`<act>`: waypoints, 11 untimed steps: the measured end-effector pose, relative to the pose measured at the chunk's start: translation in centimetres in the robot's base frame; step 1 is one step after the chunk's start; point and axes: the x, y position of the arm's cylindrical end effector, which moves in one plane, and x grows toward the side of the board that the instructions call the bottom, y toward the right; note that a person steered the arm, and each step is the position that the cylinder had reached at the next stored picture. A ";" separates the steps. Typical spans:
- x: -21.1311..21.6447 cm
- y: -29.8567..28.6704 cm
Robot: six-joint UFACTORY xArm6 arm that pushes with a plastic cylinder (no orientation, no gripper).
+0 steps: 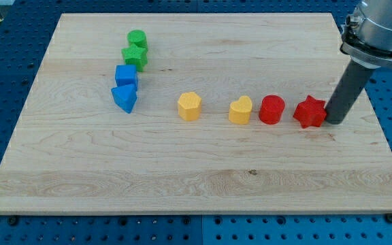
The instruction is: Push the hexagon close to the heart
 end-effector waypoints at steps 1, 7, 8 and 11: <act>-2.9 4.9; -10.9 -27.8; -10.7 -27.8; -7.7 -30.1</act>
